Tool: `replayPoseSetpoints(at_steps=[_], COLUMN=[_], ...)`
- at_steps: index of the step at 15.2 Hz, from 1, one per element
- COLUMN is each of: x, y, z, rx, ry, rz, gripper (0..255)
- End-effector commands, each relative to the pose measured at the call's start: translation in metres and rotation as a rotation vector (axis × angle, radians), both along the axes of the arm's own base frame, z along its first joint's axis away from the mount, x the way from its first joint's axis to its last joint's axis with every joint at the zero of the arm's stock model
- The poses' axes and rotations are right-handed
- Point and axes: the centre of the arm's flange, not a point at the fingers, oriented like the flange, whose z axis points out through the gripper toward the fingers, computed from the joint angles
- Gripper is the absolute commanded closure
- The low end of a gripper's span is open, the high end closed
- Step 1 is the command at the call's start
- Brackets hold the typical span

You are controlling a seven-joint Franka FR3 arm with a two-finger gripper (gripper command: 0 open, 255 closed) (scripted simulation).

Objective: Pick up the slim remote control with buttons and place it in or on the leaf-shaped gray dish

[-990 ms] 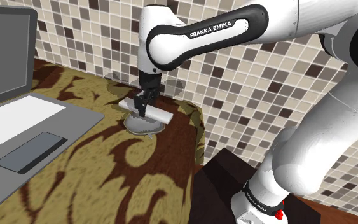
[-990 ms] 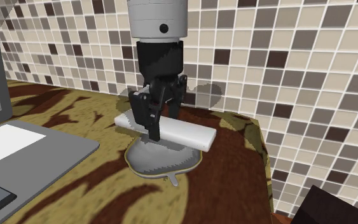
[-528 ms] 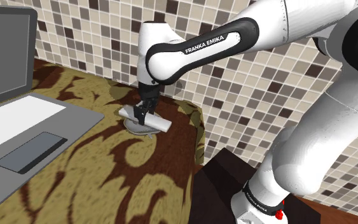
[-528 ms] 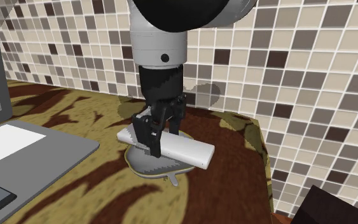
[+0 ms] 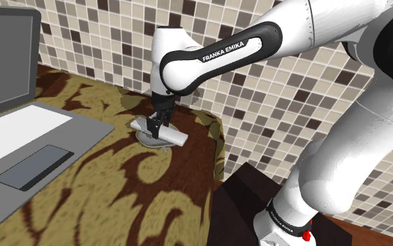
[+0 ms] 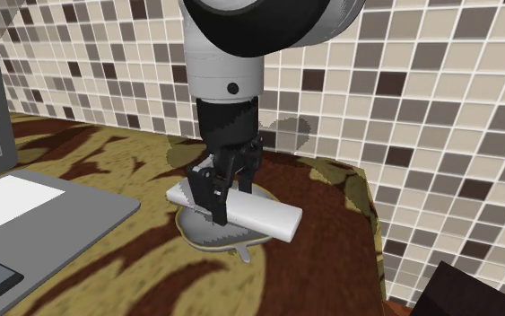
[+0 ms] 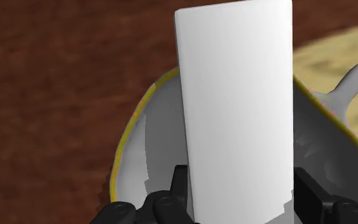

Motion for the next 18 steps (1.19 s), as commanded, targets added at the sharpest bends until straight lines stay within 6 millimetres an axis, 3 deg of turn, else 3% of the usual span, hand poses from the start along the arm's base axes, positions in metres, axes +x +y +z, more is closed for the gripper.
replayPoseSetpoints(at_steps=[1, 6, 10, 18], x=[0.0, 0.0, 0.0, 0.0], y=[0.0, 0.0, 0.001, 0.001], z=[0.0, 0.0, 0.05, 0.05], rx=[0.0, 0.0, 0.0, 0.0], ry=[0.001, 0.001, 0.001, 0.001], rz=[0.0, 0.0, 0.0, 0.0], gripper=[0, 0, 0, 0])
